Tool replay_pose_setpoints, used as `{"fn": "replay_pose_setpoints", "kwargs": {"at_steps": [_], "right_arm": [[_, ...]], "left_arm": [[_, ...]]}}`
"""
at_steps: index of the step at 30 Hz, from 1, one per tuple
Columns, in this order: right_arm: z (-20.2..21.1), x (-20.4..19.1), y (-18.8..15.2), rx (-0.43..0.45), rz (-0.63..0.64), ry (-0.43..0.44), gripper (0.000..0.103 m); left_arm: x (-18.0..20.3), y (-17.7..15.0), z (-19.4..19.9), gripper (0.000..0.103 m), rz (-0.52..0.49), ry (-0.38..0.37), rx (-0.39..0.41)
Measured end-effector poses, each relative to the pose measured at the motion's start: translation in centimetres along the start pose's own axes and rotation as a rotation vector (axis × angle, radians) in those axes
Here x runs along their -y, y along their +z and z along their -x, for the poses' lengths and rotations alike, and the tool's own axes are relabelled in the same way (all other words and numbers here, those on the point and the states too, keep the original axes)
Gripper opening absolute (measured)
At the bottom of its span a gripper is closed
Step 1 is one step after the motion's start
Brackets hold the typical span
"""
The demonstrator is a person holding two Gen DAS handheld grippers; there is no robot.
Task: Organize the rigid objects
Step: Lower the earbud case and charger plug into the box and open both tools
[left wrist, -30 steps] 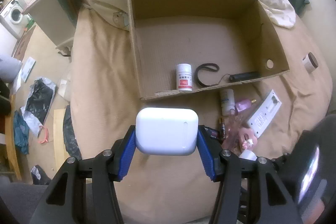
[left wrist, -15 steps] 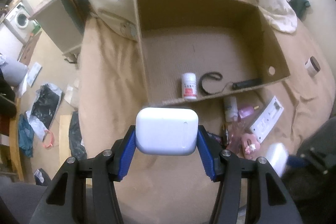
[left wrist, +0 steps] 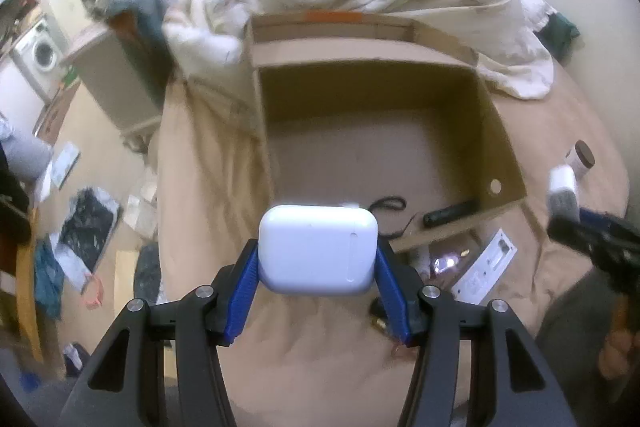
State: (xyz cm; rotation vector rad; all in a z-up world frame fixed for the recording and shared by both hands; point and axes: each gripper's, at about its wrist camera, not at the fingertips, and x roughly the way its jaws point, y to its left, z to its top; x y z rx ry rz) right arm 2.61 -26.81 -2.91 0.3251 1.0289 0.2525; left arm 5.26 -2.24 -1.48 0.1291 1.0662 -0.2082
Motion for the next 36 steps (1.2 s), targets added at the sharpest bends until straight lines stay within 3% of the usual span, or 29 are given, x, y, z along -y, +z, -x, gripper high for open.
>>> {"fn": "replay_pose_setpoints", "kwargs": {"at_steps": [10, 15, 19, 28, 36], "right_arm": [[-3.8, 1.5, 3.5, 0.08, -0.029, -0.022, 0.066], [-7.1, 2.8, 2.6, -0.008, -0.069, -0.059, 0.066], [-8.3, 2.6, 2.5, -0.04, -0.026, -0.096, 0.066], [-10.0, 2.3, 2.4, -0.102, -0.012, -0.129, 0.066], [-10.3, 2.1, 2.2, -0.118, 0.012, -0.152, 0.066]], "left_arm": [[2.7, 4.5, -3.3, 0.052, -0.065, 0.006, 0.006], [3.1, 3.7, -7.5, 0.052, -0.047, -0.008, -0.045], [2.9, 2.9, -9.8, 0.052, -0.012, -0.013, -0.098], [2.5, 2.6, -11.3, 0.052, 0.009, -0.003, -0.129], [3.3, 2.4, -11.6, 0.052, -0.033, 0.041, -0.13]]}}
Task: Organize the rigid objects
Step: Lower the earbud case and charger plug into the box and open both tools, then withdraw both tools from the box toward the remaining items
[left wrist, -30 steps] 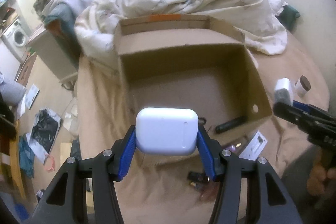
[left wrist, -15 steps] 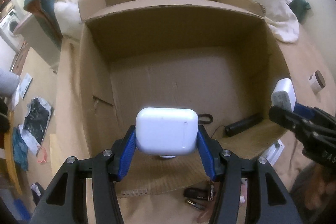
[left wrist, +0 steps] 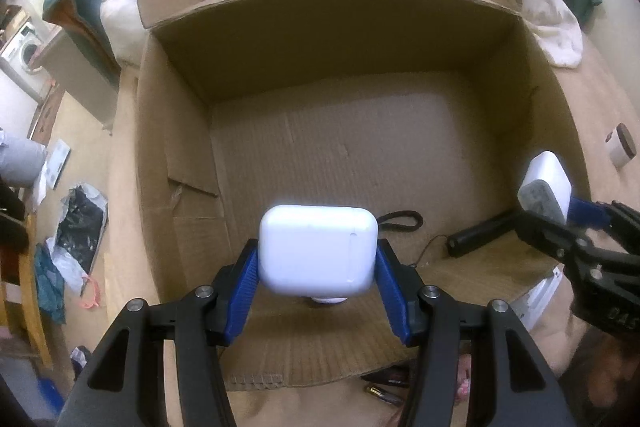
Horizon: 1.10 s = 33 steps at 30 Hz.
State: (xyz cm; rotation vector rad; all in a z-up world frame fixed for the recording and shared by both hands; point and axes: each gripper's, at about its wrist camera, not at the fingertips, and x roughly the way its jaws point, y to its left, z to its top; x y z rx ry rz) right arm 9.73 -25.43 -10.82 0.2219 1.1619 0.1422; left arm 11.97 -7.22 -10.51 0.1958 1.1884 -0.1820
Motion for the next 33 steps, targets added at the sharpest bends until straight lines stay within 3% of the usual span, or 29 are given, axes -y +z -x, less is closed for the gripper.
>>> {"fn": "replay_pose_setpoints", "kwargs": {"at_steps": [9, 15, 16, 20, 26, 33], "right_arm": [[0.0, -0.1, 0.0, 0.002, -0.002, -0.002, 0.066], [0.2, 0.4, 0.3, 0.017, -0.024, 0.051, 0.067], [0.3, 0.4, 0.3, 0.02, -0.022, 0.062, 0.071], [1.6, 0.0, 0.5, 0.101, -0.002, 0.046, 0.103], [3.5, 1.1, 0.6, 0.206, -0.048, 0.081, 0.103], [4.3, 2.3, 1.1, 0.241, -0.121, 0.08, 0.103]], "left_arm": [[0.5, -0.2, 0.0, 0.052, -0.025, 0.021, -0.002], [0.5, -0.1, 0.1, 0.053, -0.023, 0.025, 0.0], [0.6, -0.1, 0.1, 0.053, -0.024, 0.03, 0.001], [1.2, -0.1, 0.6, 0.062, -0.045, 0.039, 0.018], [1.2, -0.1, 1.2, 0.063, -0.043, 0.006, 0.024], [0.7, -0.2, 2.1, 0.064, -0.023, 0.014, 0.056]]}}
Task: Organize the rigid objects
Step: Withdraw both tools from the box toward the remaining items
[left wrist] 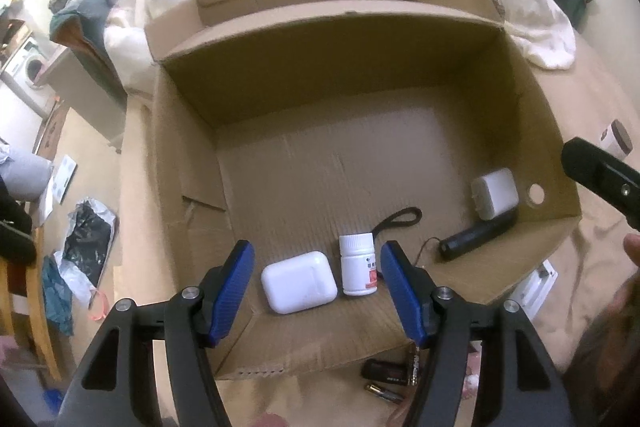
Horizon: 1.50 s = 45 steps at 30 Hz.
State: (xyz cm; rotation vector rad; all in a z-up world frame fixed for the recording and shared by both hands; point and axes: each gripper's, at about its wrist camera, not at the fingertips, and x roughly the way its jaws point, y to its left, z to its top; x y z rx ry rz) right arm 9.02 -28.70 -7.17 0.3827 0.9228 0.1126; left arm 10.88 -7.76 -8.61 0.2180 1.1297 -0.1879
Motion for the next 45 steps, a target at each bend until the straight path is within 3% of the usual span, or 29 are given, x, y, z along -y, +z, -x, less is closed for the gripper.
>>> {"fn": "replay_pose_setpoints", "kwargs": {"at_steps": [2, 9, 21, 31, 35, 37, 41, 45], "right_arm": [[0.2, 0.2, -0.1, -0.001, -0.013, 0.002, 0.103], [0.7, 0.2, -0.7, 0.002, -0.027, -0.001, 0.103], [3.5, -0.5, -2.4, 0.02, -0.01, 0.007, 0.103], [4.7, -1.3, -5.4, -0.027, 0.075, -0.056, 0.103], [4.7, -0.5, -5.8, -0.051, 0.046, -0.078, 0.103], [4.6, 0.1, -5.8, -0.058, 0.015, -0.083, 0.103], [3.5, 0.6, -5.9, -0.103, -0.01, -0.119, 0.103], [2.8, 0.5, -6.1, -0.13, -0.006, -0.127, 0.103]], "left_arm": [[-0.1, 0.0, 0.3, 0.077, 0.008, -0.002, 0.009], [-0.2, 0.2, 1.8, 0.102, -0.005, -0.028, 0.062], [-1.5, -1.9, 5.3, 0.102, 0.008, -0.053, 0.125], [-2.9, -4.9, 4.9, 0.102, 0.083, -0.044, 0.053], [-5.3, -5.6, 3.8, 0.102, 0.218, -0.059, -0.023], [-5.6, -5.8, 3.5, 0.102, 0.24, -0.064, -0.039], [-4.5, -5.8, 3.2, 0.102, 0.172, -0.049, -0.04], [-2.5, -6.3, 1.6, 0.099, 0.105, -0.098, -0.108]]}}
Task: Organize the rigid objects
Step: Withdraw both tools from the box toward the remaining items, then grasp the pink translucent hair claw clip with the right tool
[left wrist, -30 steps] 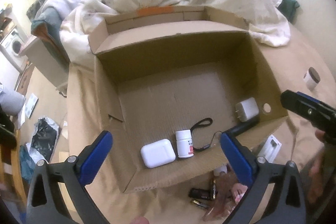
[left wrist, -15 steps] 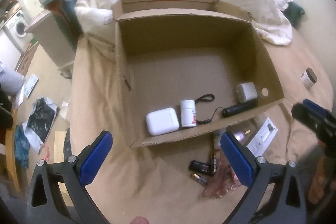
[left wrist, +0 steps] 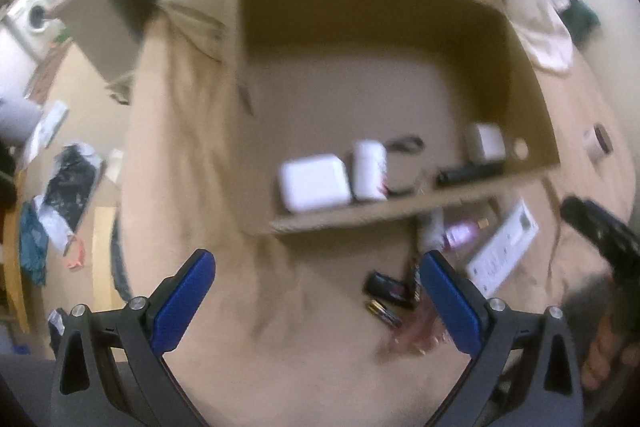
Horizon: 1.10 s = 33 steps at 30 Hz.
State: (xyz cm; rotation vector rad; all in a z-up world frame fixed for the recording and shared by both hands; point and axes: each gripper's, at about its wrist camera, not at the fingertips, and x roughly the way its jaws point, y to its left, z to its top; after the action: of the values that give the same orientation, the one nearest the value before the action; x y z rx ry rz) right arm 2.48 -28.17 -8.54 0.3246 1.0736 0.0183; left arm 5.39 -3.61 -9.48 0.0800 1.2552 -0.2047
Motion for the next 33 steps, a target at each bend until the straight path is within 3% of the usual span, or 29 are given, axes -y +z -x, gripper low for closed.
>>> {"fn": "replay_pose_setpoints", "kwargs": {"at_steps": [2, 7, 9, 12, 14, 18, 21, 25, 31, 33], "right_arm": [[0.0, -0.1, -0.1, -0.004, 0.004, 0.006, 0.103], [-0.4, -0.1, 0.1, -0.022, 0.002, 0.022, 0.103], [-1.2, 0.1, -0.1, -0.078, -0.027, 0.089, 0.103], [-3.8, -0.2, -1.1, -0.267, -0.1, 0.32, 0.103], [-5.1, -1.1, -2.3, -0.368, -0.121, 0.411, 0.08], [-7.0, -3.1, -5.0, -0.488, -0.159, 0.464, 0.069], [-8.1, -3.9, -6.3, -0.514, -0.199, 0.438, 0.066], [-9.7, -4.8, -7.8, -0.519, -0.252, 0.31, 0.066], [-11.0, -7.2, -8.2, -0.428, -0.283, 0.128, 0.066], [-10.8, -8.5, -8.4, -0.403, -0.21, 0.067, 0.057]], "left_arm": [[1.1, -0.4, -1.2, 0.093, -0.043, -0.012, -0.042], [2.3, -0.6, -2.4, 0.093, -0.067, -0.015, -0.077], [1.9, -0.5, -2.6, 0.093, -0.048, 0.01, -0.072], [0.6, -0.1, -2.6, 0.093, 0.012, 0.057, -0.061], [-0.3, 0.0, -2.3, 0.093, 0.055, 0.06, -0.055], [-1.2, 0.1, -1.2, 0.093, 0.107, 0.035, -0.012], [-1.2, 0.3, -0.2, 0.093, 0.128, 0.011, 0.026], [-1.6, 0.6, 1.0, 0.093, 0.143, -0.002, 0.064], [-1.5, 0.9, 2.2, 0.093, 0.144, -0.03, 0.076], [-1.5, 0.7, 2.3, 0.093, 0.14, -0.035, 0.076]]}}
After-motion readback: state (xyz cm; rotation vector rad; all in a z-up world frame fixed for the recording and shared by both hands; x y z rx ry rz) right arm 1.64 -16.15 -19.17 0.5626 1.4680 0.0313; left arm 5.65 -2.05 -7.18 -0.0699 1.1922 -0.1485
